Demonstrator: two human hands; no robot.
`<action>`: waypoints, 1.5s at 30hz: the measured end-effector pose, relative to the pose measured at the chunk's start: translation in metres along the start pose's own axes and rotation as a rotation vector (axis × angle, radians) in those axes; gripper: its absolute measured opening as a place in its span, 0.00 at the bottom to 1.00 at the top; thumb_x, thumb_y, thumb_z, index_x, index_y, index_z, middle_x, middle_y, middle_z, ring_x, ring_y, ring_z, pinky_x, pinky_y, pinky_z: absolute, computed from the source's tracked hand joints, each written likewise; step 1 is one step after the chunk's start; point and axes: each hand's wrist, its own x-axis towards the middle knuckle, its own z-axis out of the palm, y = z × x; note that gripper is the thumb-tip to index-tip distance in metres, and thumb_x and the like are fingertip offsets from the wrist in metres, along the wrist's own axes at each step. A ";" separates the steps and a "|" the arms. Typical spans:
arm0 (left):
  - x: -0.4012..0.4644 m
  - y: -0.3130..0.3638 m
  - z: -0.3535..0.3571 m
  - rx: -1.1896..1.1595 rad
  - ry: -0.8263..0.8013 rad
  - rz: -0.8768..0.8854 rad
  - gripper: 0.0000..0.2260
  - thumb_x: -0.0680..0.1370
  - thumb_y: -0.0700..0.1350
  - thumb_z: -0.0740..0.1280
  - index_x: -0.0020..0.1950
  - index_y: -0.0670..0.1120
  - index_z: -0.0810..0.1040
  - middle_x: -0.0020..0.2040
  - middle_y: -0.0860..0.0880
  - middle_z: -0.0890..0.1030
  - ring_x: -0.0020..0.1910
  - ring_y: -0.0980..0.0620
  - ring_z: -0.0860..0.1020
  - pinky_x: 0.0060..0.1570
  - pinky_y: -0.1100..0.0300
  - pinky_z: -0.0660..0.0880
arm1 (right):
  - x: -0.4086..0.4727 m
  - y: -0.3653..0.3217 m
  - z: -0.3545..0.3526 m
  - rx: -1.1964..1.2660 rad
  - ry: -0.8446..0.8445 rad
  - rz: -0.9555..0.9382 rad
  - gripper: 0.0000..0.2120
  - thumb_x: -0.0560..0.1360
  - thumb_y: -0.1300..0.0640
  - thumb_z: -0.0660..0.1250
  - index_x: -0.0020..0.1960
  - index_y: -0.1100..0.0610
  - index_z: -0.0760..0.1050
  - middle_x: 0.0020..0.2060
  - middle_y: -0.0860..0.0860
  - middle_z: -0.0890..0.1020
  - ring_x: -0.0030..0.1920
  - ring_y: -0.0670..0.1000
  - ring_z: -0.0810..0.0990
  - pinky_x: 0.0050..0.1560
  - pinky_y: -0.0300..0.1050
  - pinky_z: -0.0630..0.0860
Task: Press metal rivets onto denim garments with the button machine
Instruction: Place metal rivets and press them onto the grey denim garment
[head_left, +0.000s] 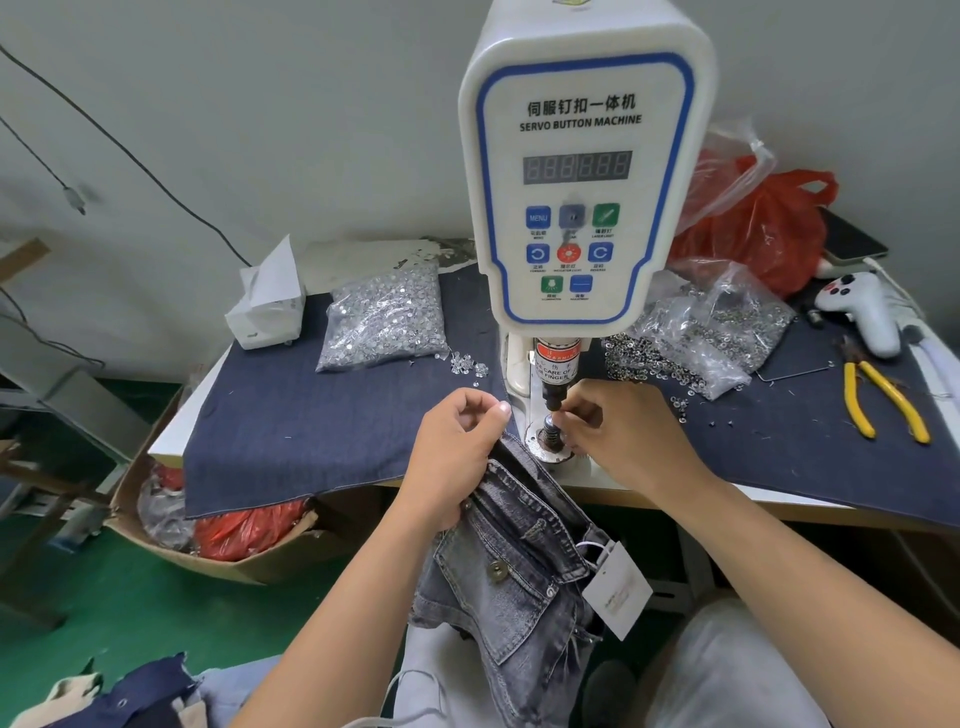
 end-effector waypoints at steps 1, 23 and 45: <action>0.000 0.000 0.000 -0.001 -0.002 -0.002 0.05 0.82 0.49 0.72 0.49 0.49 0.81 0.33 0.57 0.81 0.31 0.61 0.75 0.33 0.70 0.72 | 0.000 0.000 0.001 -0.003 0.005 -0.004 0.10 0.75 0.55 0.76 0.40 0.46 0.77 0.30 0.38 0.79 0.33 0.35 0.78 0.38 0.24 0.68; -0.005 0.010 0.000 -0.016 -0.010 -0.025 0.05 0.82 0.48 0.72 0.50 0.48 0.81 0.36 0.55 0.82 0.34 0.58 0.76 0.36 0.68 0.75 | 0.003 0.003 0.002 -0.056 0.016 -0.023 0.04 0.76 0.53 0.76 0.45 0.51 0.83 0.31 0.38 0.78 0.37 0.44 0.80 0.43 0.40 0.74; -0.025 0.017 0.009 0.037 -0.090 -0.096 0.18 0.80 0.66 0.67 0.51 0.53 0.83 0.45 0.55 0.87 0.44 0.59 0.84 0.45 0.62 0.76 | -0.073 0.017 -0.016 0.615 -0.501 0.316 0.07 0.82 0.51 0.67 0.54 0.47 0.84 0.50 0.45 0.88 0.53 0.43 0.84 0.57 0.43 0.77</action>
